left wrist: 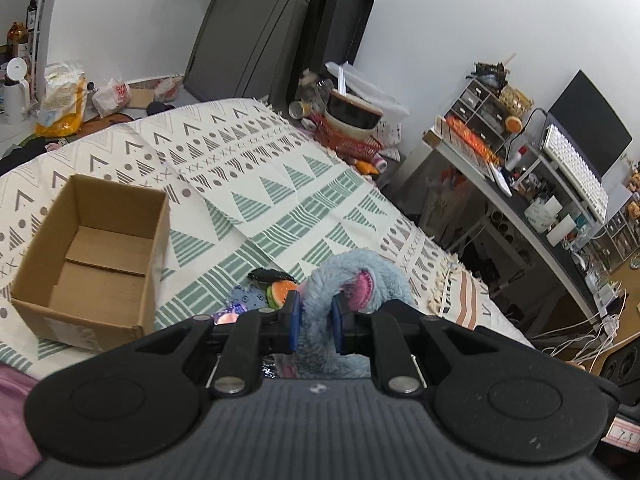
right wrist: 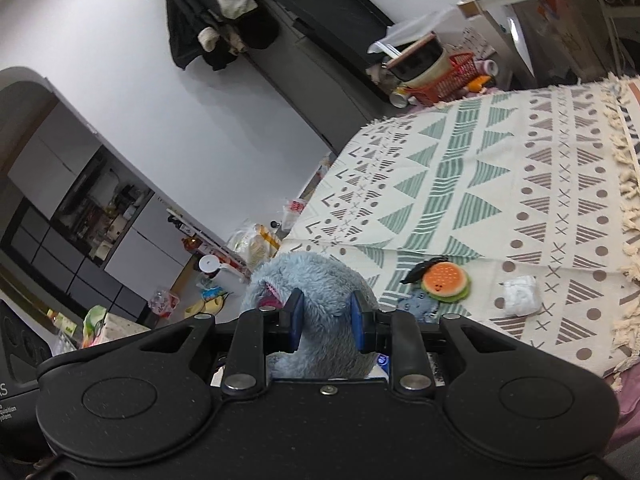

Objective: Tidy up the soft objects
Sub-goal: 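Lift the grey plush with both grippers and carry it over the cardboard box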

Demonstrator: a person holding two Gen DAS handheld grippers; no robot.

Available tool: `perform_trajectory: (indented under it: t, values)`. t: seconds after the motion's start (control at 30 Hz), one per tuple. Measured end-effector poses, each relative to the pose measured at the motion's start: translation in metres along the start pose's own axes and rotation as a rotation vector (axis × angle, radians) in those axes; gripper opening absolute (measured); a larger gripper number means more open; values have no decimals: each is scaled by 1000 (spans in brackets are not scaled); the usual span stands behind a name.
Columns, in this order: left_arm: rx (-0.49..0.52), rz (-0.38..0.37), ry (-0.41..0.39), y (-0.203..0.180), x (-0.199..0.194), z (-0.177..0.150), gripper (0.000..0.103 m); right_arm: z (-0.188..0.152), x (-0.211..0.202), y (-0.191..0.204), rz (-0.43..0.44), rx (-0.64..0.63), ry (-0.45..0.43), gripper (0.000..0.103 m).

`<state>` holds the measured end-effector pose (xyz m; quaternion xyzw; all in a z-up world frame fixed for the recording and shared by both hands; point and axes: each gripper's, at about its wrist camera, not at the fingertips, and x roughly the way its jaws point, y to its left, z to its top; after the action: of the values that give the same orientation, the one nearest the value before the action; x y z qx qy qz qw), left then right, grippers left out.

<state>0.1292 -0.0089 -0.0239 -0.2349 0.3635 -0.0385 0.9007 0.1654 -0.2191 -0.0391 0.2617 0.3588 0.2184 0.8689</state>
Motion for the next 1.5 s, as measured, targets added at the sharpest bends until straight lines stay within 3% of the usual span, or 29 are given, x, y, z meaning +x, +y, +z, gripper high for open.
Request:
perform_trajectory:
  t: [0.37,0.73,1.5]
  values:
    - [-20,-9,-42,27,-22,14,15,-6,8,39,-1,-44,-15,24]
    - [-65,-8,-60,63,-18,32,15,-8,39,66,-7,-81,-3,24]
    - [-198,75,-60,169,29,73,15,-15,158,103,9,-117,132,24]
